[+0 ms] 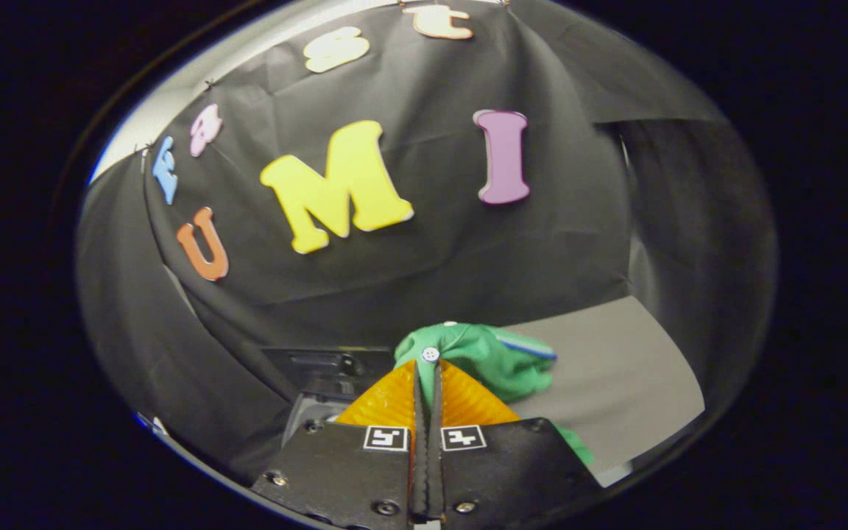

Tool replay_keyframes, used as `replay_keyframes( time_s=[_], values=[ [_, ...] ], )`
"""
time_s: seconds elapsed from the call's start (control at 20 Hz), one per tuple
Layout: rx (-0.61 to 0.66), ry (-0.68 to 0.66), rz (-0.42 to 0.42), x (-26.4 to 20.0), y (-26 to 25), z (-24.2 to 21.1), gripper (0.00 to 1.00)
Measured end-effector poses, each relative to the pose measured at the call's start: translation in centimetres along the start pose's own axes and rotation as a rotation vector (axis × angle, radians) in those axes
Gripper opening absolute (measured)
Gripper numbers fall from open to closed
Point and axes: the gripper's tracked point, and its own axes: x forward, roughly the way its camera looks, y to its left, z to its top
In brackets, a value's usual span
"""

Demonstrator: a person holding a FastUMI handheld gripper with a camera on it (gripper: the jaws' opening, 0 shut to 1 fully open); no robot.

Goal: Put the clothes into the washing machine and then close the washing machine lid.

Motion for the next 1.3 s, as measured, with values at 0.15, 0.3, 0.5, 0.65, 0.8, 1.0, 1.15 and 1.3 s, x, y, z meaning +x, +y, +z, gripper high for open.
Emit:
replay_keyframes(
  time_s=[0.15, 0.3, 0.5, 0.65, 0.8, 1.0, 1.15, 1.3],
  values=[
    [-0.035, -0.064, 0.078, -1.5, 5.8, 2.0, 0.04],
    [-0.060, -0.127, 0.162, -3.3, 12.7, 3.8, 0.04],
    [-0.114, -0.183, 0.246, -5.0, 19.9, 4.9, 0.03],
    [-0.157, -0.200, 0.296, -4.9, 24.3, 4.8, 0.04],
    [-0.187, -0.177, 0.330, -3.6, 27.5, 3.3, 0.04],
    [-0.202, -0.111, 0.357, 1.1, 29.7, -0.3, 0.04],
    [-0.199, -0.053, 0.361, 4.5, 30.6, -3.7, 0.04],
    [-0.185, 0.015, 0.362, 8.1, 30.6, -7.7, 0.03]
  ],
)
